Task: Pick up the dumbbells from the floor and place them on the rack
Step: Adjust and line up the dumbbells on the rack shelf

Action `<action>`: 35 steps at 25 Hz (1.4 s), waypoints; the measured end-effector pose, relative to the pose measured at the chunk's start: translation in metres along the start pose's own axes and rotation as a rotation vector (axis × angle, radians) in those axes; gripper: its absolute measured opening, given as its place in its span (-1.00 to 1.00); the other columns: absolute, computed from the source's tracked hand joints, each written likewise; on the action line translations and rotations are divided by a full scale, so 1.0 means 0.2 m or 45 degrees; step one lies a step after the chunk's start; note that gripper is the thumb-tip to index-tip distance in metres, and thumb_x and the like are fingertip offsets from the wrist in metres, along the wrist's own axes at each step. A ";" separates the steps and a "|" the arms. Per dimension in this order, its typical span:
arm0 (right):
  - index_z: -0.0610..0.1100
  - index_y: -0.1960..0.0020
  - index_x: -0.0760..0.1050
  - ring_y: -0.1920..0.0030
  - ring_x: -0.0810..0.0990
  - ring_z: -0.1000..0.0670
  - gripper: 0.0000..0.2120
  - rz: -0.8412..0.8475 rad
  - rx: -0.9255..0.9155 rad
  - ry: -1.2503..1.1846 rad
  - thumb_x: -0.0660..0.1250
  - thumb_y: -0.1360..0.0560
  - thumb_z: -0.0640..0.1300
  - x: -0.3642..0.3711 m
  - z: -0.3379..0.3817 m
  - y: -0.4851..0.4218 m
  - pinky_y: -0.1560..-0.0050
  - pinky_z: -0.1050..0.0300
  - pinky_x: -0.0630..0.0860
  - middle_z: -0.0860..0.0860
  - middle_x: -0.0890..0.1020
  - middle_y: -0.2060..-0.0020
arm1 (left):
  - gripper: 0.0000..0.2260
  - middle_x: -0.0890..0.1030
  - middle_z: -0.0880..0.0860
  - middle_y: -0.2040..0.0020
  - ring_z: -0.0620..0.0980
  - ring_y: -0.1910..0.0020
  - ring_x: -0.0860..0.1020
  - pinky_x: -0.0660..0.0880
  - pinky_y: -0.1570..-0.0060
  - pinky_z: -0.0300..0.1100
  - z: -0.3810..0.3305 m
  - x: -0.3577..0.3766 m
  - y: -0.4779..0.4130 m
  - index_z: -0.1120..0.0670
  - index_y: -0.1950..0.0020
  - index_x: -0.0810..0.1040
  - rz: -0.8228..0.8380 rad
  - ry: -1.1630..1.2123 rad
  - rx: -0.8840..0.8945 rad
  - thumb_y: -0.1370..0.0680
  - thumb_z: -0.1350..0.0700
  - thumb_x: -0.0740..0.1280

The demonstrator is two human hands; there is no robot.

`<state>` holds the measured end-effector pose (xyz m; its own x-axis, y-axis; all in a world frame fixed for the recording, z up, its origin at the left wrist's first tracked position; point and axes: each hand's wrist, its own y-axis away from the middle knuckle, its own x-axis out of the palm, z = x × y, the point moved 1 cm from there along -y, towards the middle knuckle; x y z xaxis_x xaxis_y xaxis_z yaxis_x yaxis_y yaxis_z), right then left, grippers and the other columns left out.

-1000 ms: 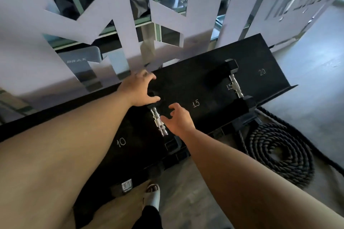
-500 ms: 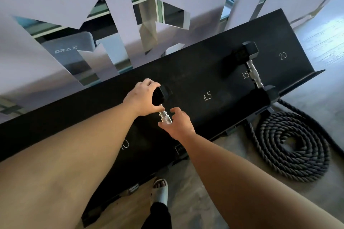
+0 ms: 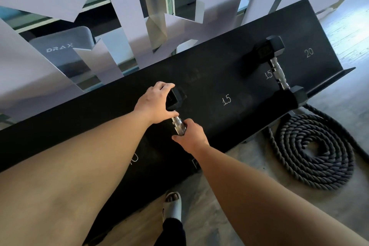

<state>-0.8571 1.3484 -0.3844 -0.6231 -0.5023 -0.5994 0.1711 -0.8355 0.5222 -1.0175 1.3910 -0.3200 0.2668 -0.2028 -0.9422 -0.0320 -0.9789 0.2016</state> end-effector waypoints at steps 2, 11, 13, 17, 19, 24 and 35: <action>-0.07 -0.30 0.41 0.20 0.63 -0.01 -0.55 0.021 0.023 0.021 0.51 -0.49 -0.05 0.02 0.00 -0.03 0.27 0.07 0.61 -0.01 0.57 0.05 | -0.15 0.33 0.06 -0.53 0.13 -0.43 0.41 0.52 -0.26 0.05 0.02 0.02 -0.01 -0.04 -0.61 0.21 -0.008 0.008 0.010 -0.44 -0.19 0.55; -0.10 0.01 0.47 0.23 0.59 -0.02 -0.75 0.046 0.089 0.035 0.52 -0.44 -0.17 -0.02 0.03 -0.08 0.22 0.07 0.60 -0.01 0.56 0.15 | -0.20 0.43 0.03 -0.49 0.11 -0.38 0.50 0.56 -0.22 0.05 0.00 -0.05 -0.06 -0.02 -0.57 0.30 0.024 -0.006 0.135 -0.42 -0.17 0.56; -0.09 0.06 0.45 0.26 0.57 -0.01 -0.75 0.025 0.096 0.055 0.53 -0.43 -0.17 -0.07 0.04 -0.08 0.22 0.05 0.60 0.00 0.54 0.18 | -0.20 0.43 0.02 -0.49 0.11 -0.38 0.51 0.56 -0.22 0.06 -0.02 -0.09 -0.10 -0.02 -0.57 0.30 0.044 0.004 0.171 -0.42 -0.18 0.55; -0.07 0.10 0.44 0.28 0.56 0.01 -0.75 -0.037 0.108 0.046 0.53 -0.44 -0.18 -0.26 0.05 -0.08 0.30 0.09 0.56 0.01 0.54 0.19 | -0.23 0.47 0.02 -0.44 0.11 -0.32 0.55 0.57 -0.16 0.06 -0.15 -0.18 -0.19 -0.02 -0.54 0.33 0.007 0.028 0.226 -0.42 -0.18 0.55; -0.07 0.12 0.43 0.29 0.56 -0.01 -0.75 -0.069 0.108 0.035 0.52 -0.43 -0.19 -0.39 0.04 -0.10 0.30 0.06 0.58 0.00 0.53 0.20 | -0.23 0.49 0.01 -0.41 0.11 -0.29 0.56 0.57 -0.13 0.06 -0.24 -0.22 -0.26 -0.02 -0.52 0.34 -0.036 0.019 0.247 -0.40 -0.18 0.56; -0.08 0.09 0.44 0.28 0.58 -0.04 -0.76 -0.100 0.086 0.027 0.51 -0.43 -0.20 -0.63 -0.05 -0.22 0.30 0.02 0.62 -0.02 0.54 0.19 | -0.20 0.48 0.00 -0.44 0.12 -0.30 0.56 0.55 -0.15 0.05 -0.48 -0.26 -0.47 -0.02 -0.54 0.34 -0.034 0.003 0.267 -0.39 -0.19 0.57; -0.05 0.16 0.38 0.34 0.51 0.01 -0.75 0.071 0.067 -0.004 0.47 -0.43 -0.20 -0.91 -0.47 -0.59 0.37 0.14 0.43 0.00 0.52 0.24 | -0.18 0.36 0.02 -0.54 0.12 -0.40 0.43 0.54 -0.17 0.03 -0.81 0.04 -0.87 -0.03 -0.61 0.25 0.065 -0.079 0.203 -0.44 -0.21 0.51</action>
<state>-0.6921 1.5176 -0.3939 -0.6162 -0.5468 -0.5668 0.1650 -0.7933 0.5860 -0.8538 1.5633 -0.3200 0.2010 -0.2482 -0.9476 -0.1975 -0.9578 0.2090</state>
